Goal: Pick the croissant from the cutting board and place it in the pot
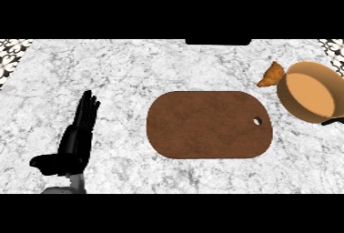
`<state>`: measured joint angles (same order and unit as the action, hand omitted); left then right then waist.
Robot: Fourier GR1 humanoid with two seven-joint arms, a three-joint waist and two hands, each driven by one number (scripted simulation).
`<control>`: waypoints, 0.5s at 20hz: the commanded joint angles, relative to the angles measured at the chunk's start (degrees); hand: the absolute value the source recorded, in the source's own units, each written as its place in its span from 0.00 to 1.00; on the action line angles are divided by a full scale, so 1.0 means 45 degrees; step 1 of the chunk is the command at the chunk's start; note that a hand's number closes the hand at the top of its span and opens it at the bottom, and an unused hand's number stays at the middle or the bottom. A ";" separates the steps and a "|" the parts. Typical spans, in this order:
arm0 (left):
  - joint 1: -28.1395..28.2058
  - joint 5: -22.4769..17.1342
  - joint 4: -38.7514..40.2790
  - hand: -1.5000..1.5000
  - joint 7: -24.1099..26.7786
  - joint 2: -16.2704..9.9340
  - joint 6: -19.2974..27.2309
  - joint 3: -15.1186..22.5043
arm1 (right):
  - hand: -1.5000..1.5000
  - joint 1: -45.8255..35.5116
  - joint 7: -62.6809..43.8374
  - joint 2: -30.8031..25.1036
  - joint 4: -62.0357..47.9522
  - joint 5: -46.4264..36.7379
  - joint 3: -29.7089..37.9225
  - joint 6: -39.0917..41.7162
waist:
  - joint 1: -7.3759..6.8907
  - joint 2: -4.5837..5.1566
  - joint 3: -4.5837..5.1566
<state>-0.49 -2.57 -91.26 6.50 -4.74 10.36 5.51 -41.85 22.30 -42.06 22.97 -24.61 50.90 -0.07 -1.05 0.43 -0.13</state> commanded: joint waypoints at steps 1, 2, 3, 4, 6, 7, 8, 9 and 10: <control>-0.0307 -0.0050 0.0600 0.50 0.0303 -0.0176 -0.0332 -0.0227 | 0.00 0.0287 0.1126 -0.1107 -0.1014 0.0512 0.0301 0.0516 | -0.0076 0.0062 -0.0012; -0.0393 0.0034 0.0109 0.50 -0.0175 -0.0058 -0.0047 -0.0183 | 0.00 0.0106 0.0840 -0.1311 -0.1055 0.0754 0.0356 0.0713 | -0.0050 0.0023 -0.0007; 0.0078 0.0357 -0.0132 0.50 0.0144 0.0432 0.0201 0.0414 | 0.00 0.0362 0.1033 -0.1514 -0.1289 0.0660 0.0275 0.0705 | -0.0087 0.0031 -0.0011; 0.0169 -0.0090 -0.0053 0.50 0.0018 -0.0157 -0.0336 -0.0163 | 0.00 0.0416 0.0953 -0.1636 -0.1154 0.0939 0.0334 0.0901 | -0.0023 -0.0003 -0.0001; -0.0124 0.0314 0.0423 0.50 0.0421 0.0455 0.0197 0.0159 | 0.00 0.1009 0.1842 -0.1883 -0.1658 0.1043 0.0538 0.1121 | -0.0077 0.0064 -0.0022; -0.0304 0.0390 -0.0219 0.50 -0.0452 0.0217 0.0190 0.0237 | 0.00 0.0275 0.1231 -0.2235 -0.1769 0.1011 0.0457 0.1012 | -0.0197 0.0074 -0.0030; -0.0412 0.0216 0.0686 0.50 0.0561 0.0344 0.0066 -0.0084 | 0.00 0.0678 0.1555 -0.2184 -0.1837 0.0963 0.0313 0.1022 | -0.0104 0.0067 -0.0017; -0.0043 0.0030 0.0533 0.50 0.0397 0.0234 -0.0211 -0.0039 | 0.00 0.0784 0.1734 -0.2049 -0.1917 0.0990 0.0298 0.0738 | -0.0133 0.0061 -0.0018; -0.0246 0.0063 0.0227 0.50 0.0047 -0.0006 -0.0273 -0.0106 | 0.00 0.0956 0.1881 -0.2349 -0.2007 0.1058 0.0423 0.0829 | -0.0166 0.0079 -0.0030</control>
<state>-1.39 -1.96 -89.98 7.11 -4.02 10.07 5.48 -39.08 28.60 -50.53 15.81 -20.60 52.45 3.60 -1.54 0.68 -0.20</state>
